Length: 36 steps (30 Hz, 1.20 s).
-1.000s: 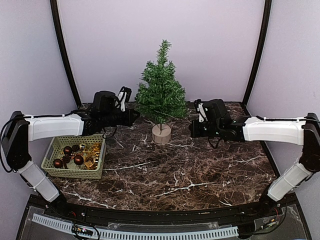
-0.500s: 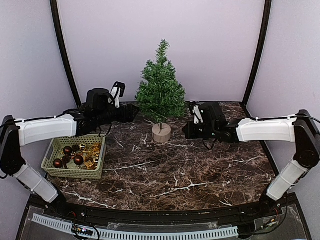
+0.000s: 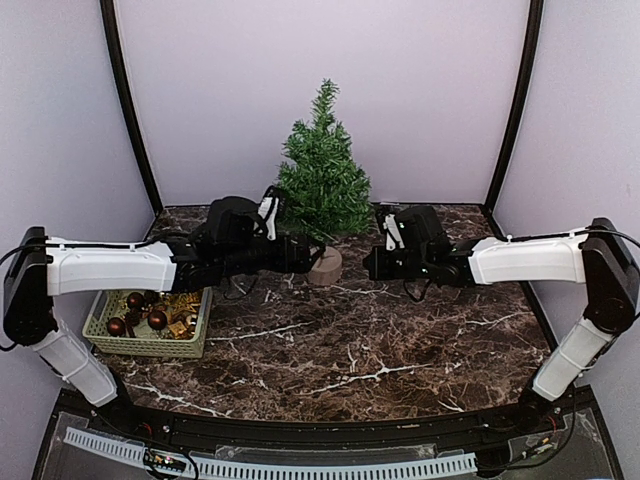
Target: Decorate the small christmas tree
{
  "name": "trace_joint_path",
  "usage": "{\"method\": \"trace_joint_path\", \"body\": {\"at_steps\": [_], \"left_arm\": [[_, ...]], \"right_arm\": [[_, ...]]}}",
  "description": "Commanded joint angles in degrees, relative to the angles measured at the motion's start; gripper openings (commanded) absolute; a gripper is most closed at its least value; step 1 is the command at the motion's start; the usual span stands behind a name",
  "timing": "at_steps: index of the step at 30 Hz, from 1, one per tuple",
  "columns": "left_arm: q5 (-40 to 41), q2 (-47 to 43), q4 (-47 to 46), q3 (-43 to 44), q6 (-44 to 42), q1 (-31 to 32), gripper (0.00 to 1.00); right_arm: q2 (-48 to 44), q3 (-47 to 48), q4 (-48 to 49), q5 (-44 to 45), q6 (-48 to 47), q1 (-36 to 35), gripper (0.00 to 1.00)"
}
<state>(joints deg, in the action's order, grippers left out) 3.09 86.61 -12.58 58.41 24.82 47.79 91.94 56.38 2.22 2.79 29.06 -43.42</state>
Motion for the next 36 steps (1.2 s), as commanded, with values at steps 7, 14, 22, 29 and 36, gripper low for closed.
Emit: {"method": "trace_joint_path", "body": {"at_steps": [7, 14, 22, 29, 36], "left_arm": [[-1.97, 6.65, -3.43, 5.97, 4.07, 0.24, 0.99], [3.64, 7.02, -0.64, 6.23, 5.07, 0.19, 0.36], [7.10, 0.91, 5.94, 3.58, 2.28, -0.05, 0.03], [4.88, -4.10, 9.03, 0.48, 1.37, -3.44, 0.00], [-2.73, -4.60, 6.00, -0.55, -0.62, -5.96, 0.00]], "right_arm": [[-1.39, 0.40, 1.70, 0.90, 0.21, -0.61, 0.00], [-1.85, 0.69, 0.87, 1.55, -0.28, -1.10, 0.00], [-3.41, 1.28, -1.90, 4.54, -0.27, -3.47, 0.00], [-5.98, 0.60, -5.32, 8.10, 0.63, -5.42, 0.00], [-7.77, 0.11, -7.48, 8.90, -0.02, -7.16, 0.00]]}}
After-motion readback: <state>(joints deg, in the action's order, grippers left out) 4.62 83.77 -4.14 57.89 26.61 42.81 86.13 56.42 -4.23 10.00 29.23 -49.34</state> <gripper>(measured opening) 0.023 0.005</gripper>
